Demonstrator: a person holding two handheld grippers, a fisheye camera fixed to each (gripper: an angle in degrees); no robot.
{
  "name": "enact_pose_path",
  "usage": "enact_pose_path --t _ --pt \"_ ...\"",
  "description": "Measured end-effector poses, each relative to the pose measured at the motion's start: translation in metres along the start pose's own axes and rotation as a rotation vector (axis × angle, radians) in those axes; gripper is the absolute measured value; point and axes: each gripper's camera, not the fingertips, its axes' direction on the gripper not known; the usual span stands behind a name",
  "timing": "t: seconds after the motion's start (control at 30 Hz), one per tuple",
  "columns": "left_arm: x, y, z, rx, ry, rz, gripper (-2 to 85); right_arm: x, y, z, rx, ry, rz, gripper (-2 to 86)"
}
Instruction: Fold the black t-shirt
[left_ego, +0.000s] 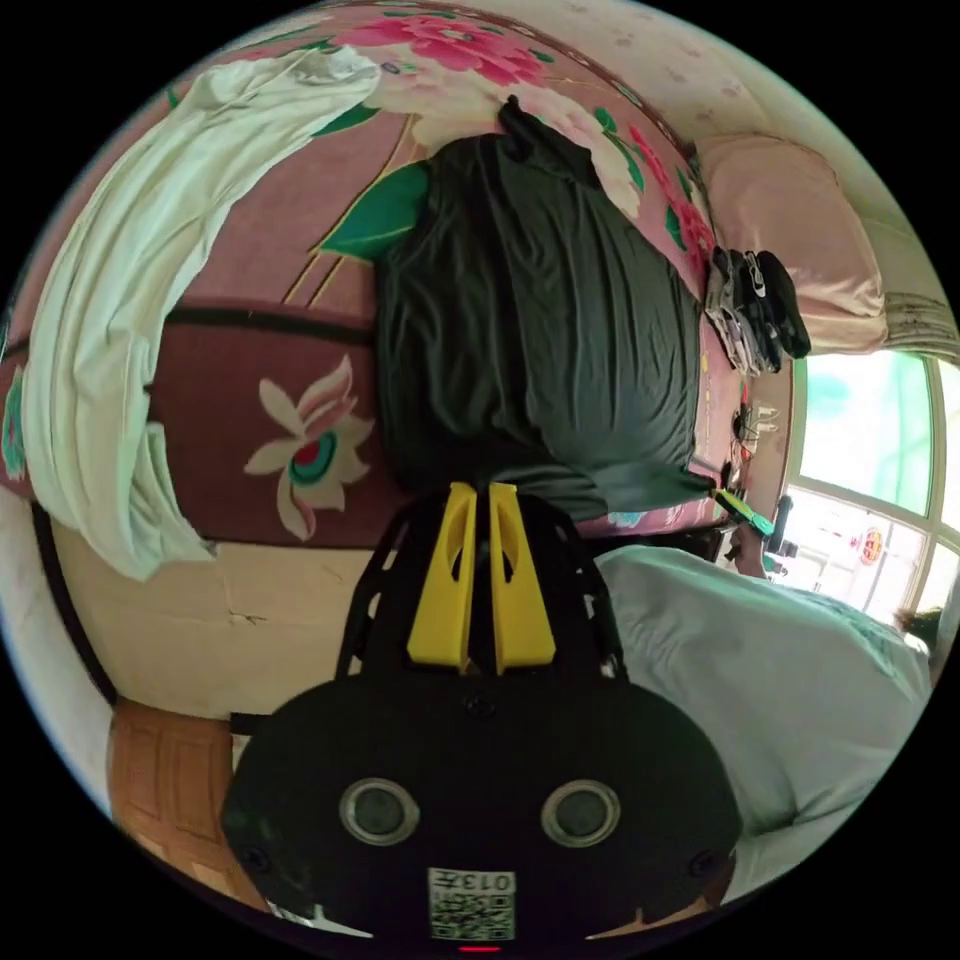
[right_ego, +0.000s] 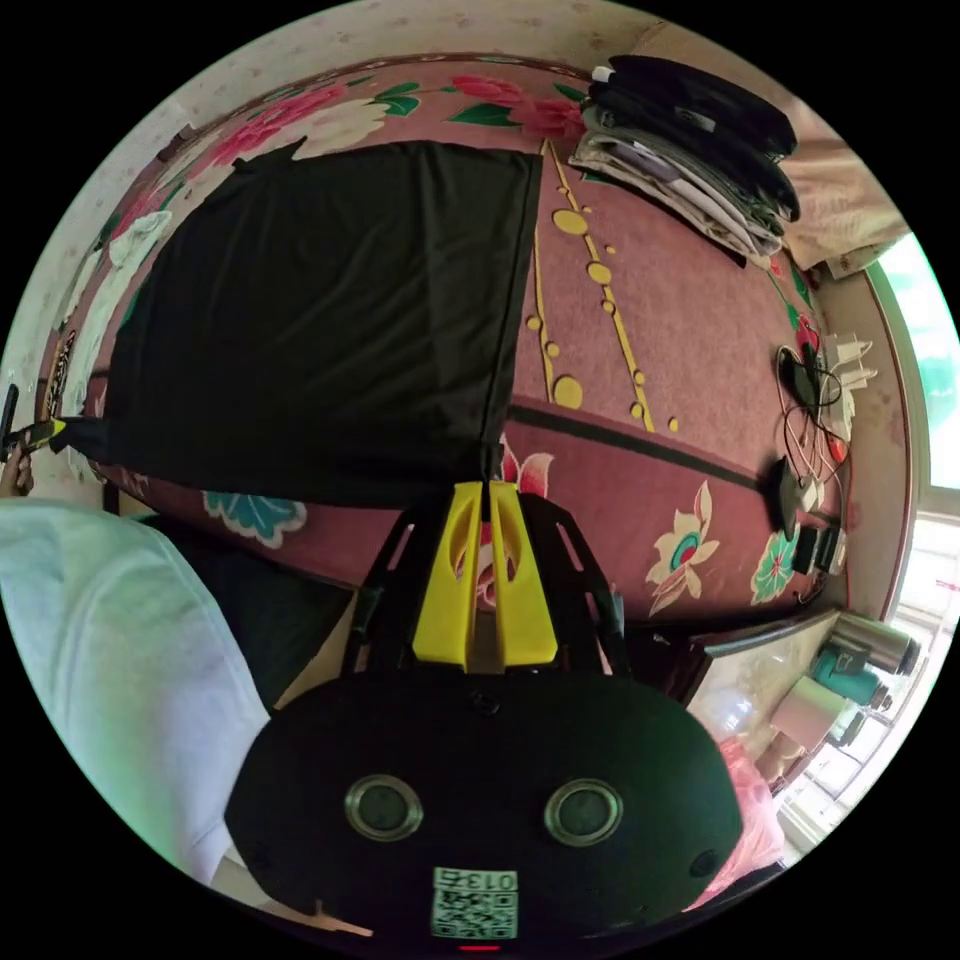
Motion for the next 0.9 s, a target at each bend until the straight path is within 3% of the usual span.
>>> enact_pose_path --t 0.23,0.47,0.6,0.67,0.8,0.9 --pt "0.039 -0.139 -0.01 -0.157 -0.082 0.139 1.0 0.05 -0.095 0.023 -0.013 -0.079 -0.009 0.9" --pt "0.061 -0.233 0.015 -0.212 -0.134 0.107 2.3 0.11 -0.145 0.108 -0.136 -0.307 0.227 2.5" --pt "0.067 -0.24 0.016 -0.137 -0.121 0.079 7.9 0.128 -0.137 0.116 -0.077 -0.371 0.303 8.1" --pt "0.062 -0.23 0.007 -0.102 -0.144 0.051 15.8 0.137 -0.122 0.103 -0.009 -0.345 0.322 8.9" --pt "0.042 -0.196 -0.022 0.048 -0.08 -0.029 17.4 0.14 -0.089 0.078 0.11 -0.237 0.318 8.5" --pt "0.043 -0.162 -0.03 0.139 -0.073 -0.044 15.9 0.114 -0.08 0.075 0.143 -0.254 0.186 7.3"
